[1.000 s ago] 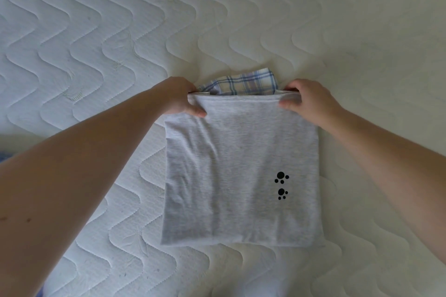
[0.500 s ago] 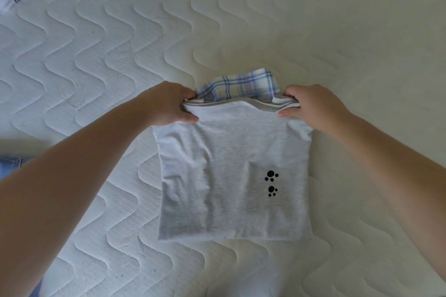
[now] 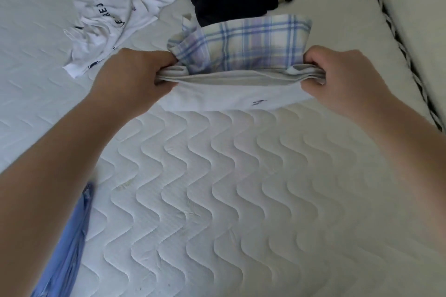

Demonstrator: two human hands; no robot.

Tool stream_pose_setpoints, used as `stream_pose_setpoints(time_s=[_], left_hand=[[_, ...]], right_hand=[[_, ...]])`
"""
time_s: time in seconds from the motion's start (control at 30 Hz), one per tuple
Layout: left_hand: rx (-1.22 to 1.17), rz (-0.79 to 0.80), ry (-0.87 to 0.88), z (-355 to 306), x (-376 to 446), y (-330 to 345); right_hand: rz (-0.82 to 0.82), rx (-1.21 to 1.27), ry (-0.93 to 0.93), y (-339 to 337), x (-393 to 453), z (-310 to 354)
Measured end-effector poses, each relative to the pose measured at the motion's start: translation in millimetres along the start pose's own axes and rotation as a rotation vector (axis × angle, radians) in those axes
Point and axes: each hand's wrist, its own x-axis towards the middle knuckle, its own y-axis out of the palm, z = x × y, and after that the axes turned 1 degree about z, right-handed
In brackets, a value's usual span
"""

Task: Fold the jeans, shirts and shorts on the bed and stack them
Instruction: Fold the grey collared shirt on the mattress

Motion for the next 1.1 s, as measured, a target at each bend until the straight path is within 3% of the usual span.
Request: stream_pose_setpoints(time_s=[0.13, 0.43, 0.5, 0.67, 0.77, 0.83, 0.93, 1.03, 1.1], left_hand=[[0.053, -0.014, -0.057, 5.7, -28.6, 49.5], [-0.018, 0.304, -0.245, -11.7, -163.3, 221.5], [-0.019, 0.324, -0.255, -16.9, -185.7, 239.0], [0.002, 0.315, -0.139, -21.2, -229.5, 256.8], [-0.078, 0.558, -0.112, -23.9, -244.0, 257.3], [-0.325, 0.648, -0.283, -27.8, -241.2, 250.3], [-0.848, 0.517, -0.640, -36.1, -225.6, 234.9], [-1.018, 0.339, -0.895, -42.0, -207.9, 233.5], [-1.058, 0.220, -1.036, -43.8, -193.1, 236.7]], right_hand=[[0.048, -0.091, 0.022, 41.0, -25.1, -3.0], [0.399, -0.148, 0.206, 193.0, -151.1, -19.9], [0.446, -0.154, 0.253, 209.7, -177.0, -18.7], [0.392, -0.031, 0.282, 224.8, -219.1, -8.0], [0.415, 0.067, 0.264, 228.5, -231.2, -5.7], [0.424, 0.230, 0.382, 224.7, -232.1, -5.0], [0.356, 0.657, 0.688, 215.0, -221.9, -5.2], [0.165, 1.031, 0.988, 209.6, -198.4, -3.5], [0.122, 1.009, 1.056, 213.0, -186.2, -2.7]])
